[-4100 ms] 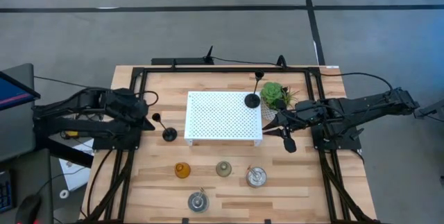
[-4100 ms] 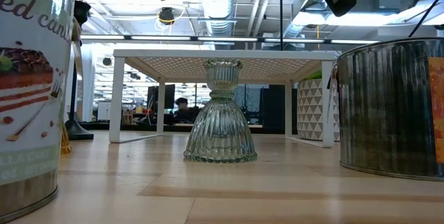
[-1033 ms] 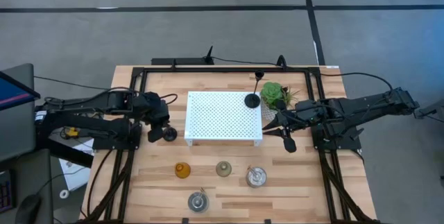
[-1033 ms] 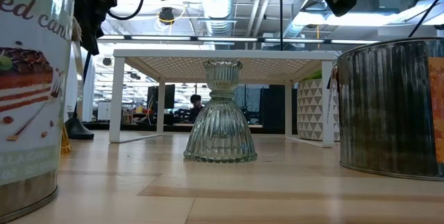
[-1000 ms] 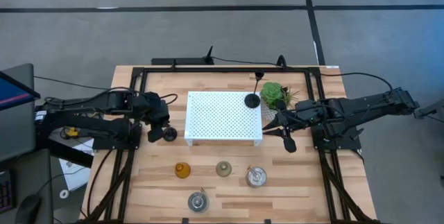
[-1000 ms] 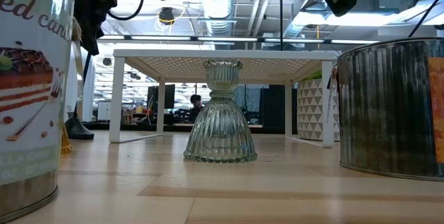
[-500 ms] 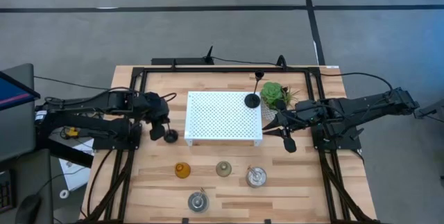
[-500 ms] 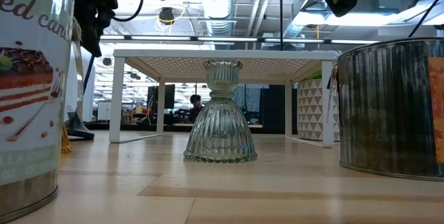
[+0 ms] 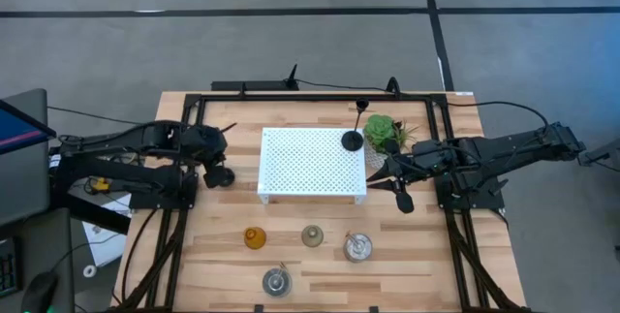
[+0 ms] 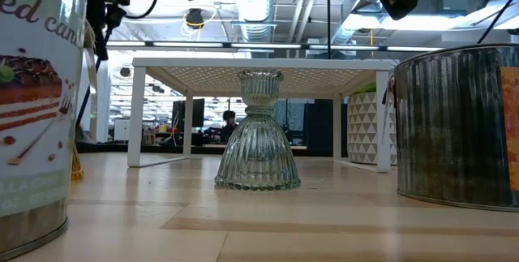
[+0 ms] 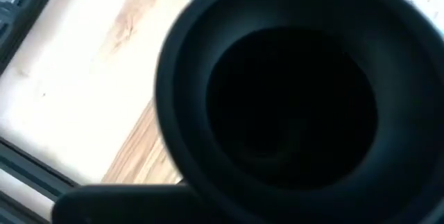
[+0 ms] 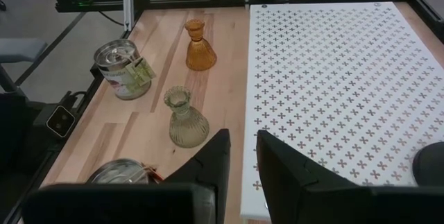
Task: Pick & Place candle stick holders
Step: Put the black candle holder on the shelf
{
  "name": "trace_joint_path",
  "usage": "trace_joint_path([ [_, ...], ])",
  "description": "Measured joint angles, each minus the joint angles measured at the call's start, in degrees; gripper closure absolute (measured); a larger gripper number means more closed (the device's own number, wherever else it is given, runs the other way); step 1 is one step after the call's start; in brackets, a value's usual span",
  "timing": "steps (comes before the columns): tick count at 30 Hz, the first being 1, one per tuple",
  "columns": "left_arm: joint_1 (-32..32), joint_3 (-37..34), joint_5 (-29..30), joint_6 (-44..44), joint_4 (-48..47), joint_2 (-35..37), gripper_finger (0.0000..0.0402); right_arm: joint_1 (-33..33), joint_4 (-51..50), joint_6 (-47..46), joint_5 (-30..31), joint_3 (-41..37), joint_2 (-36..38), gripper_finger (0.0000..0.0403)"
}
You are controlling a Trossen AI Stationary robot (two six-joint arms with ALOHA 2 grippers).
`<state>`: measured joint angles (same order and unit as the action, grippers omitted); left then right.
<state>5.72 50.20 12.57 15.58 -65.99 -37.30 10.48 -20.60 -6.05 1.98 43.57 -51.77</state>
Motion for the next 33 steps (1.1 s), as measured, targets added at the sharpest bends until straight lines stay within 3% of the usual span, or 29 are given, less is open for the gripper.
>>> trace_joint_path([
  [9, 0.0, 10.7, 9.78, -2.2, -0.11, -2.21, 0.0387, 0.0, -0.19, 0.55, 0.0, 0.0, 0.0, 0.0338],
  [17, 0.04, 24.35, 19.99, -8.53, -2.06, -8.67, 0.0387, 0.0, -1.07, 0.55, 0.0, -0.01, 0.0, 0.0338],
  [26, -0.02, 37.62, 11.47, -12.58, -0.87, -19.39, 0.0387, 0.0, -1.66, 0.62, 0.0, -0.02, 0.0, 0.0338],
  [33, 0.0, 41.89, 10.91, -15.33, 0.52, -27.38, 0.0387, 0.0, -1.66, 0.6, 0.0, -0.02, 0.0, 0.0338],
])
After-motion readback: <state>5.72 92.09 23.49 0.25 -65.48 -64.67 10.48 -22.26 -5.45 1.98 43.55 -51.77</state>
